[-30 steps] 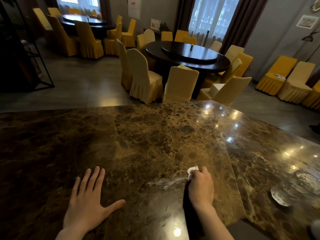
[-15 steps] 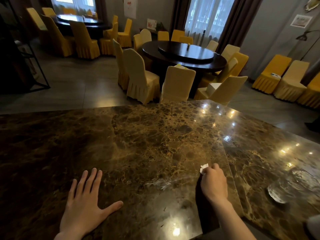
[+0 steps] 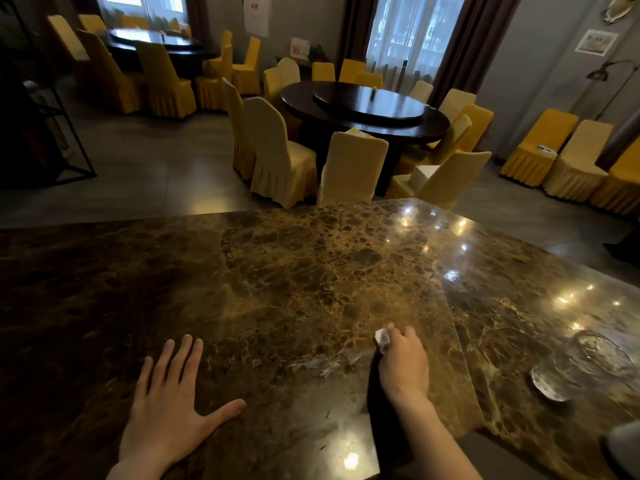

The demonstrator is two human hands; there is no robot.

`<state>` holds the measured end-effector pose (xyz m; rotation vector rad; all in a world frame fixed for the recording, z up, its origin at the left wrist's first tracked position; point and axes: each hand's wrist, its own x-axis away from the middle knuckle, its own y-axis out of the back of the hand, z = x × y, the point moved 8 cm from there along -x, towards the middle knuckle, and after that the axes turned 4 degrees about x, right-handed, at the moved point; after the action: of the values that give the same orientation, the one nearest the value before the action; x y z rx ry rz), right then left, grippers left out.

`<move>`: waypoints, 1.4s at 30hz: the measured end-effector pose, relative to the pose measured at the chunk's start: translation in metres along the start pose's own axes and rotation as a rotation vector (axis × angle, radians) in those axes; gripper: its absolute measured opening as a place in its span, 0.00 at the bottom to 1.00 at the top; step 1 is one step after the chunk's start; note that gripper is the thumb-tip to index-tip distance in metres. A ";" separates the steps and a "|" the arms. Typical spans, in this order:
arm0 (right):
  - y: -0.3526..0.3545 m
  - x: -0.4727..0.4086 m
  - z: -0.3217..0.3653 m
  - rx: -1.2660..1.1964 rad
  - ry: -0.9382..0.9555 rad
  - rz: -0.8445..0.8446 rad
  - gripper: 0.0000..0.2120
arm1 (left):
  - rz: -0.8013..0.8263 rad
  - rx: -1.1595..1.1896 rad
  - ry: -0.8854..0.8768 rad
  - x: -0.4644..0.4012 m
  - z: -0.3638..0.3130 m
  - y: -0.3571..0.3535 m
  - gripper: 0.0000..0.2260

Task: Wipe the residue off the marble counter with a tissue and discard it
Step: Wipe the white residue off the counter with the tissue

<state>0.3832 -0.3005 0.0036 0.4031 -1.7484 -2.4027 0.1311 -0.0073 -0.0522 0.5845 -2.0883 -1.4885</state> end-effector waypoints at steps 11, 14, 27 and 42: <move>0.008 0.019 0.044 -0.277 0.190 0.010 0.06 | -0.016 -0.009 -0.024 -0.007 -0.007 -0.001 0.60; 0.030 -0.014 -0.022 -0.144 -0.084 -0.076 0.06 | -0.008 -0.018 -0.030 -0.007 -0.008 -0.001 0.59; 0.001 0.031 0.058 -0.229 0.287 0.070 0.07 | -0.021 -0.023 -0.034 -0.005 -0.009 0.001 0.60; -0.014 0.033 0.057 -0.224 0.261 0.165 0.07 | -0.039 -0.003 -0.039 -0.007 -0.008 -0.002 0.60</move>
<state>0.3356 -0.2534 0.0023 0.4956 -1.3334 -2.2783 0.1413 -0.0097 -0.0526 0.6032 -2.1151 -1.5366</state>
